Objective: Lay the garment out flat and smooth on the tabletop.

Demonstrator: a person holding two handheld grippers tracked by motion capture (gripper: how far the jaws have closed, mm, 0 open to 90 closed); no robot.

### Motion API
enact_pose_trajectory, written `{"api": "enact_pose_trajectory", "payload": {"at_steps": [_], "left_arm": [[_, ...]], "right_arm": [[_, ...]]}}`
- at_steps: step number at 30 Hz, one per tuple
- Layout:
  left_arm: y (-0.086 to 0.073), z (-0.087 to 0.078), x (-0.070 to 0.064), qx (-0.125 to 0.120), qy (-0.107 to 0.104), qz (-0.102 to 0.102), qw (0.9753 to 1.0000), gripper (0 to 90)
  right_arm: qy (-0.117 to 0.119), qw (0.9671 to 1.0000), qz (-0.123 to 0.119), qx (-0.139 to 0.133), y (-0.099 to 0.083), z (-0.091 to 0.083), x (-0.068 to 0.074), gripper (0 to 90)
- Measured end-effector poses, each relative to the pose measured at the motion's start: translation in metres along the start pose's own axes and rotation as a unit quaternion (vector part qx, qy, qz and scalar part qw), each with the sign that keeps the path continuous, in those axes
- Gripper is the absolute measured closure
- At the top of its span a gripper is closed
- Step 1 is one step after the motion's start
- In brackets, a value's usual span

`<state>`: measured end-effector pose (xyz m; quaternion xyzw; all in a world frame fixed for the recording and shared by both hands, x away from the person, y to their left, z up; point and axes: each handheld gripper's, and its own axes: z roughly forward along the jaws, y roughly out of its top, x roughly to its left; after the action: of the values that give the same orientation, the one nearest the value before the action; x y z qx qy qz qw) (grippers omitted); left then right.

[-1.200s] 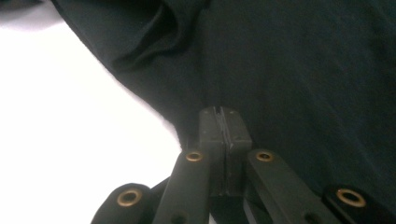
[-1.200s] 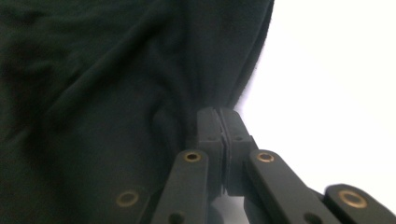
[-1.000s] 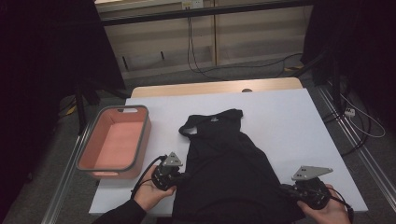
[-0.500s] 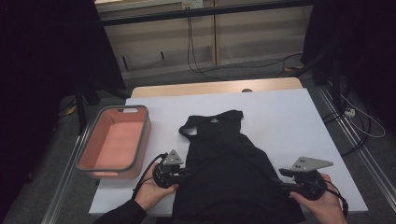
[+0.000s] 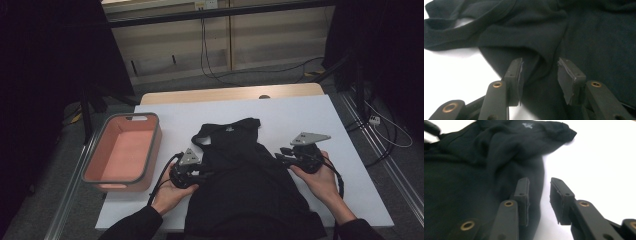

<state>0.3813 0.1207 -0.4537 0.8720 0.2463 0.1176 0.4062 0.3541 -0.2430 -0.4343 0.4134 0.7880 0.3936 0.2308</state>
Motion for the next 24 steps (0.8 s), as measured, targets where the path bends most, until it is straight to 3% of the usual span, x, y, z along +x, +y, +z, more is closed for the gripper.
{"api": "enact_pose_trajectory", "payload": {"at_steps": [7,10,13,16,18,20,22,24], "left_arm": [[0.007,0.014,-0.003,0.01,0.007,0.014,0.9998,46.8],[0.005,0.02,-0.001,0.026,0.013,0.017,0.9994,46.0],[0.005,0.023,0.001,0.026,0.018,0.018,0.9993,46.2],[0.006,0.025,0.004,0.027,0.022,0.018,0.9992,53.3],[0.008,0.024,0.006,0.027,0.016,0.011,0.9994,64.6],[0.01,0.024,0.008,0.028,0.01,-0.006,0.9995,81.4],[0.012,0.023,0.012,0.026,0.003,-0.022,0.9994,86.7],[0.014,0.018,0.016,0.012,0.001,-0.042,0.999,87.0]], "right_arm": [[0.003,0.9998,0.005,0.017,0.018,0.04,-0.007,71.0],[0.006,0.9997,0.009,0.022,0.026,0.054,-0.01,69.6],[0.011,0.9994,0.011,0.031,0.031,0.069,-0.012,67.1],[0.024,0.9988,0.015,0.039,0.032,0.082,-0.011,64.3],[0.026,0.9982,0.007,0.054,0.032,0.088,-0.008,63.5],[0.03,0.9974,0.01,0.065,0.029,0.092,-0.007,65.6],[0.044,0.9967,0.022,0.064,0.028,0.093,-0.008,75.2],[0.037,0.9968,0.015,0.069,0.028,0.092,-0.007,86.4]]}}
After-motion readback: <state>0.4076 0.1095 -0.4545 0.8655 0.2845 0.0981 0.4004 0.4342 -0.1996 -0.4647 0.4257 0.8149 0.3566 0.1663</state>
